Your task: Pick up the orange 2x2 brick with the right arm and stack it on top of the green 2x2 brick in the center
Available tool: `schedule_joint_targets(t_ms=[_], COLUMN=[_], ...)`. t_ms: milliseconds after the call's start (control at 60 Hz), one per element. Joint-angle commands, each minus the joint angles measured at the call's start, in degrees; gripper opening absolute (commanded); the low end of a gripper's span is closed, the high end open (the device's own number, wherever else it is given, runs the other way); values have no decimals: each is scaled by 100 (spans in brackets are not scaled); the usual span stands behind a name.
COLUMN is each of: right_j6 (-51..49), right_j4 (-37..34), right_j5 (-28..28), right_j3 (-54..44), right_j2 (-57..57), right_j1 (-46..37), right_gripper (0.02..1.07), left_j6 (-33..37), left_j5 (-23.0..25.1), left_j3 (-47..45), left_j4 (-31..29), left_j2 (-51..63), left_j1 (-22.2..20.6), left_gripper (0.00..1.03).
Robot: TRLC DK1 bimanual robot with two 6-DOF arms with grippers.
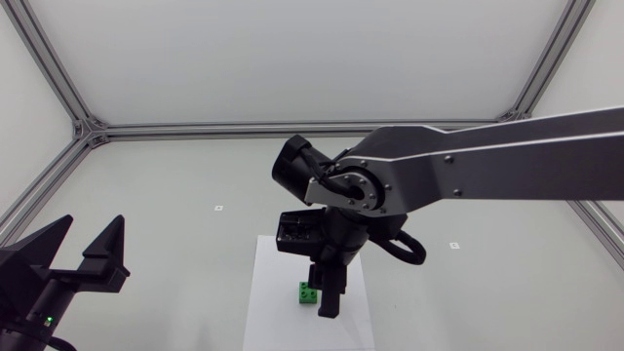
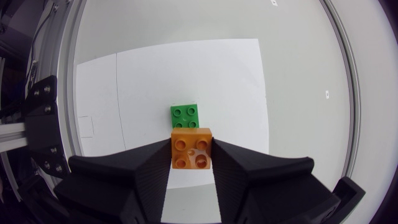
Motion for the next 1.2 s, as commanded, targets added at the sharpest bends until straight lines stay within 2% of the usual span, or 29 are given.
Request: schedule_joint_targets(t_ms=[0,483,1183], right_j6=[-77,-824,-921], right_j4=[-124,-185,96], right_j5=[-40,-66,-163], right_j3=[265,547,151], right_j2=[248,785,811], right_j1=[102,6,111], right_gripper=[30,30,30], left_j6=[33,33,33], left_j5=[16,16,16], left_j3=[-235,-235,-235], left_j4=[-65,-65,-65], left_j2=[-32,-32,-32], left_j1=[13,13,13], left_gripper=[99,99,99])
